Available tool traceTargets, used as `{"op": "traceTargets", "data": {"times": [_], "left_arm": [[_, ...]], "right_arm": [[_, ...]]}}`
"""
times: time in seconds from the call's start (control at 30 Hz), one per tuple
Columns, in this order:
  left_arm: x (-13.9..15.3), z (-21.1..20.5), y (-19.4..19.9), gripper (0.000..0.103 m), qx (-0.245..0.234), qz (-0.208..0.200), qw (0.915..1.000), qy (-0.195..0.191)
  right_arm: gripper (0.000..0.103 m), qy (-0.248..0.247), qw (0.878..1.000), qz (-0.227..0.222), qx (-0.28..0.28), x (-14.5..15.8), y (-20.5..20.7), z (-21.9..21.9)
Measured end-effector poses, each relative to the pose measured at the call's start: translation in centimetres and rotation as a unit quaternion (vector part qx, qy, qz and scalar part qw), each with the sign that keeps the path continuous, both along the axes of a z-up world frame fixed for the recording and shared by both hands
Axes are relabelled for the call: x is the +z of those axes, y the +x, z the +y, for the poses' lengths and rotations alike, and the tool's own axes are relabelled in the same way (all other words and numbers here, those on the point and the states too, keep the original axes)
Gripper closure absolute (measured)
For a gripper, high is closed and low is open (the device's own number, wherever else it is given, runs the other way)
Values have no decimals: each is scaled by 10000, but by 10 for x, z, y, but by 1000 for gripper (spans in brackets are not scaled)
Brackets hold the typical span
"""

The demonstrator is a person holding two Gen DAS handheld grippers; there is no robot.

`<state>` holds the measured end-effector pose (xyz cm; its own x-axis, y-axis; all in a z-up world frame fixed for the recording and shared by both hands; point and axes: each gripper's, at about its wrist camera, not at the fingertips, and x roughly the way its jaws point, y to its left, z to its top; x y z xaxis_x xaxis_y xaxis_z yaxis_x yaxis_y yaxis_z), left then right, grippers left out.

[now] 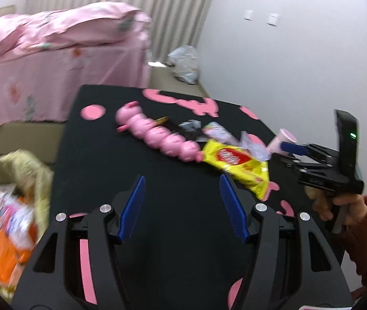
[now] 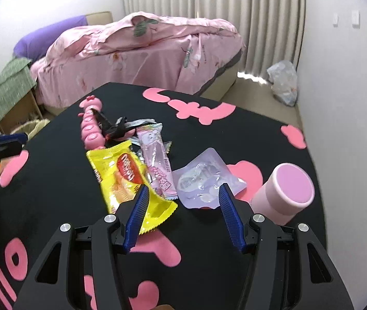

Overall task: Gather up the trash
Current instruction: 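Move both tools back over the table toward the wrappers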

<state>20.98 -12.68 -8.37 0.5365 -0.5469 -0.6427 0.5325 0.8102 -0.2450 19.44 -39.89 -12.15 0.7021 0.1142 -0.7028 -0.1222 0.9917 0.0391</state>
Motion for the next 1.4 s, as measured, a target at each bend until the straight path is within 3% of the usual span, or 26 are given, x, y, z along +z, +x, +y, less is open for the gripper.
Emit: {"op": "traceTargets", "data": {"times": [0.13, 0.27, 0.4, 0.47, 0.63, 0.73, 0.77, 0.87, 1.1, 1.33, 1.4], "left_arm": [[9, -39, 21, 46, -505, -343, 9979, 196], [5, -80, 53, 46, -895, -526, 9922, 692], [-17, -116, 96, 46, -921, -408, 9839, 1476], [-27, -122, 114, 46, -808, -229, 9840, 1574], [-45, -122, 127, 46, -778, 572, 9859, 1368], [-45, -124, 107, 57, -1104, 519, 9818, 1453], [-44, -123, 98, 64, -1207, 503, 9808, 1450], [-42, -120, 81, 75, -1198, 468, 9818, 1396], [-25, -82, 39, 78, -918, 630, 9903, 825], [-17, -35, -1, 78, -302, 625, 9957, 611], [-19, -26, -10, 68, -195, 616, 9964, 547]], "right_arm": [[50, -243, 9992, -5, -316, -8, 11, 1], [50, -93, 9984, -106, -547, -6, 2, -8], [50, 341, 9945, -51, -986, -12, -12, -23], [50, 796, 9884, 34, -1290, -20, -14, -32], [54, 1327, 9809, 229, -1406, -28, 4, -34], [72, 1438, 9801, 439, -1295, -34, 19, -32], [82, 1569, 9790, 540, -1183, -38, 22, -32], [96, 1710, 9786, 618, -960, -40, 23, -29], [98, 1258, 9905, 474, -290, -26, -8, -6], [98, 1187, 9919, 438, -91, -20, -49, -2], [98, 1185, 9925, 316, -18, -16, -61, -1]]}}
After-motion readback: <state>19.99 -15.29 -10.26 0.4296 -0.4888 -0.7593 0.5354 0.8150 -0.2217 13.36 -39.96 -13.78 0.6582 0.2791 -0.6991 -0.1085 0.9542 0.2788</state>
